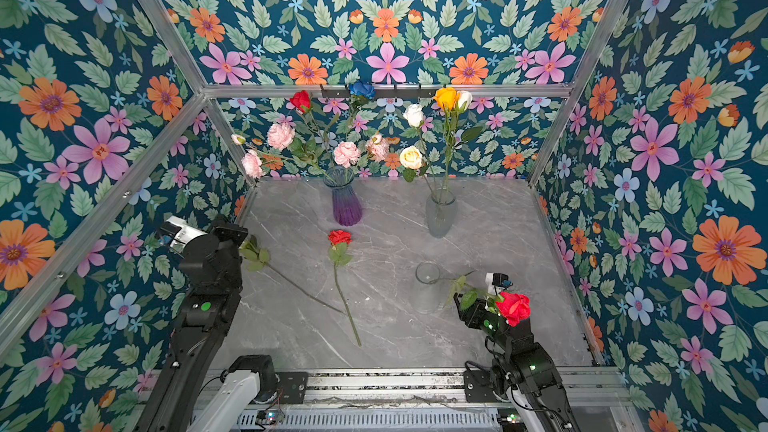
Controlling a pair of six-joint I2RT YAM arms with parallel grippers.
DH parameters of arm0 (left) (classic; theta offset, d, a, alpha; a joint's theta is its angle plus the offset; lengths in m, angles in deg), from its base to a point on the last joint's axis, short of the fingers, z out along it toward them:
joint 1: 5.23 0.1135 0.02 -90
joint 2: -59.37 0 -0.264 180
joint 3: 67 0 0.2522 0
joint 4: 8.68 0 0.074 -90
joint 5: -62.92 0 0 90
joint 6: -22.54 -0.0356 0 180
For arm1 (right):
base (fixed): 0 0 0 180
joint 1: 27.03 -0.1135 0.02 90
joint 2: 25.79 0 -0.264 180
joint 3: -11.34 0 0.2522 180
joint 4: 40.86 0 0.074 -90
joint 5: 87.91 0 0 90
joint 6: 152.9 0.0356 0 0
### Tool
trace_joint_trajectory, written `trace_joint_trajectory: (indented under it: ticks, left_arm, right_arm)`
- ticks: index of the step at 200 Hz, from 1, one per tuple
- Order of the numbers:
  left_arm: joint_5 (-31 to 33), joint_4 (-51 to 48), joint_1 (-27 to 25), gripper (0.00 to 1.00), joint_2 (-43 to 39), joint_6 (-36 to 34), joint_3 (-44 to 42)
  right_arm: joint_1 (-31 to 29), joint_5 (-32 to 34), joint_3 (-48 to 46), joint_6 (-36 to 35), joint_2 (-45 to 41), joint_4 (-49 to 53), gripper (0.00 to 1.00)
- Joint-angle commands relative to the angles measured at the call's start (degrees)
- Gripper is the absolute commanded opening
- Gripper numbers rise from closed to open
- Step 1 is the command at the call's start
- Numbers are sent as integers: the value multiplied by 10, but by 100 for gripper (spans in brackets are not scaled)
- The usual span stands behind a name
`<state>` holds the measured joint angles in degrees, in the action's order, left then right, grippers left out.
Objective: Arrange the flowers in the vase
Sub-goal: 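Lift the pink rose off the table with the left gripper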
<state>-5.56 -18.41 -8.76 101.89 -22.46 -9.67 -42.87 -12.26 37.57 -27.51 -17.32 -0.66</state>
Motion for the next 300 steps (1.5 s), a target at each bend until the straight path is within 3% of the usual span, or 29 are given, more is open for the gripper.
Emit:
trace_joint_trajectory:
  ticks: [1, 14, 35, 60, 86, 137, 223, 263, 283, 300]
  left_arm:
    - [-23, -36, -1, 0, 37, -16, 22]
    - [-18, -115, -1, 16, 91, 8, 41]
    - [-37, -168, 0, 31, 158, 33, 42]
    - [-45, -194, 0, 70, 206, 75, 29]
    - [-47, -256, 0, 77, 266, 118, 40]
    - [-130, -312, 4, 59, 431, 145, 74]
    - [-111, -382, 4, 58, 556, 169, 127]
    - [-111, -351, 26, 26, 604, 164, 117]
    - [-129, -325, 47, 1, 598, 160, 94]
    - [-142, -305, 59, 0, 569, 157, 73]
  right_arm:
    - [-1, 4, 0, -2, 0, -6, 59]
    - [-1, 3, 0, -2, -1, -6, 59]
    - [0, -1, 0, -1, -4, -4, 59]
    - [-1, -2, -1, 0, -7, -5, 59]
    - [0, -2, -1, 0, -6, -4, 59]
    - [-1, -3, -2, -1, -8, -6, 59]
    - [0, -3, -2, -2, -8, -8, 59]
    - [-1, -3, -2, -2, -8, -8, 59]
    - [-1, -2, -3, -2, -8, -9, 59]
    - [-1, 0, -2, -2, -6, -9, 59]
